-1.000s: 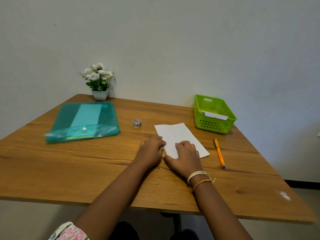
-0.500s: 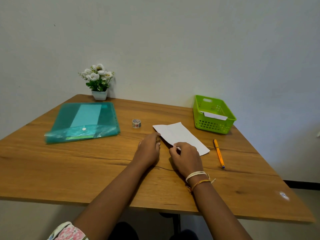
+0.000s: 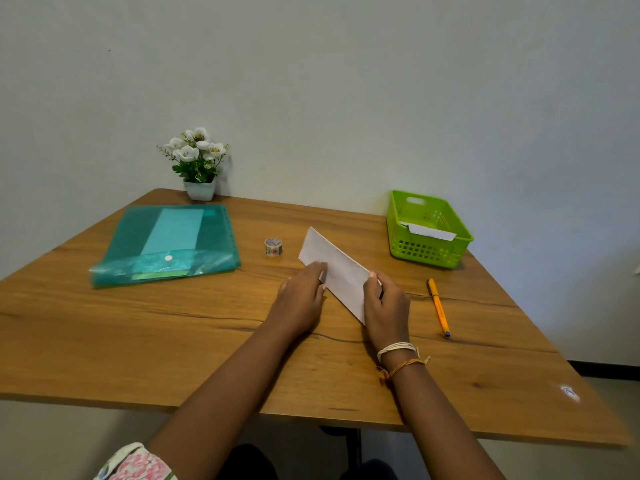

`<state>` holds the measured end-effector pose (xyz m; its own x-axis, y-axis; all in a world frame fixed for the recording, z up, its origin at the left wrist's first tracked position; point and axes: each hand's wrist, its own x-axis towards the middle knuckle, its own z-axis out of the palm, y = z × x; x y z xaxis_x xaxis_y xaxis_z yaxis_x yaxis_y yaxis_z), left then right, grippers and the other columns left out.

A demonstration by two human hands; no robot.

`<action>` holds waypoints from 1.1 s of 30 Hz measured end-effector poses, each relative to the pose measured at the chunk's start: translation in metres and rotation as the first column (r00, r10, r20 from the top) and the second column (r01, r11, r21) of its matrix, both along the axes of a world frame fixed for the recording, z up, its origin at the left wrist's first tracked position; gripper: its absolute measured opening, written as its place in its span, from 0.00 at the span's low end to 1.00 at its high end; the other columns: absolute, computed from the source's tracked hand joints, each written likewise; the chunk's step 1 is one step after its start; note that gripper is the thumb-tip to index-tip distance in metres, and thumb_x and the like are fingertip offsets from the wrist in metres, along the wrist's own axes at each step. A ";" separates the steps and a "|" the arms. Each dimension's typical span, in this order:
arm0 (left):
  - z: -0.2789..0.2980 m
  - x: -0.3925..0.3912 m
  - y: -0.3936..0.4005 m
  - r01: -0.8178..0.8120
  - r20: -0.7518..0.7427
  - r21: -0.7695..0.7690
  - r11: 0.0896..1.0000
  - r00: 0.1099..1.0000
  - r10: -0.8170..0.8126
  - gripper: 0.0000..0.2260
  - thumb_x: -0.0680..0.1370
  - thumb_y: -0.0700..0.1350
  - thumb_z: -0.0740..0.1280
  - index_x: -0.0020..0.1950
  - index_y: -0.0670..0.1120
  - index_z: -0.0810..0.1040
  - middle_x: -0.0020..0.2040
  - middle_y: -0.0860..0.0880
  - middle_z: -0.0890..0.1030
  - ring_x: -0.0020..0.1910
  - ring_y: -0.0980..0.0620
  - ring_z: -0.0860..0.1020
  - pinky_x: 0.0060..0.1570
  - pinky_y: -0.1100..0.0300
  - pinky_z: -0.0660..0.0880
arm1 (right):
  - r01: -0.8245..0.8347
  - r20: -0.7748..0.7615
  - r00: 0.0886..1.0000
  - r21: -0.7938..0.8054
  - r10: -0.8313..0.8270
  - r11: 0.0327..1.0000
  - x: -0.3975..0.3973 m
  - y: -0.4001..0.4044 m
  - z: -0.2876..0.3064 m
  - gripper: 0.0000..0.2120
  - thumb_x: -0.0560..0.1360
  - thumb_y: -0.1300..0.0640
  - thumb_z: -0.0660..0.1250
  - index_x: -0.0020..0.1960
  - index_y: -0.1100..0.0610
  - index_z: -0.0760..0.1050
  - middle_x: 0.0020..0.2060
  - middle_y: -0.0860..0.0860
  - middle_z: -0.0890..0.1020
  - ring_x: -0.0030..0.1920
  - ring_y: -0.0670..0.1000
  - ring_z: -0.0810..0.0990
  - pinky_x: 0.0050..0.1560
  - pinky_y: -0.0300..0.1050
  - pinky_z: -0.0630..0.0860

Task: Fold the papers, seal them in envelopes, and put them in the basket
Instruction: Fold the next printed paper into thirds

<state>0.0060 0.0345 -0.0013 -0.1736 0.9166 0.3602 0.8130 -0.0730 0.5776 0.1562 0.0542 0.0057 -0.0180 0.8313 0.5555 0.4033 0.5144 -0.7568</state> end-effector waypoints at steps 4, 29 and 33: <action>-0.003 -0.002 0.001 -0.004 -0.033 -0.065 0.998 0.999 0.002 0.20 0.82 0.46 0.57 0.75 0.52 0.62 0.75 0.50 0.65 0.72 0.50 0.66 0.70 0.45 0.63 | 0.090 0.048 0.995 -0.056 -0.087 0.994 0.000 0.004 -0.001 0.11 0.80 0.57 0.60 0.56 0.58 0.79 0.47 0.51 0.83 0.46 0.48 0.78 0.40 0.39 0.71; -0.003 0.010 -0.004 0.082 -0.360 -0.072 0.994 0.928 -0.102 0.14 0.81 0.51 0.57 0.65 0.54 0.74 0.51 0.49 0.70 0.53 0.49 0.68 0.46 0.55 0.63 | 0.143 0.775 0.617 0.060 -0.137 0.988 -0.005 0.013 -0.015 0.17 0.79 0.54 0.56 0.66 0.55 0.73 0.69 0.52 0.71 0.75 0.55 0.60 0.72 0.57 0.55; -0.001 0.009 -0.005 0.075 -0.361 -0.074 0.994 0.927 -0.097 0.14 0.81 0.50 0.58 0.64 0.54 0.75 0.50 0.51 0.68 0.55 0.51 0.67 0.48 0.54 0.62 | 0.244 0.829 0.540 0.009 -0.144 0.970 0.000 0.013 -0.014 0.20 0.80 0.51 0.52 0.68 0.55 0.70 0.72 0.50 0.68 0.77 0.54 0.53 0.73 0.61 0.49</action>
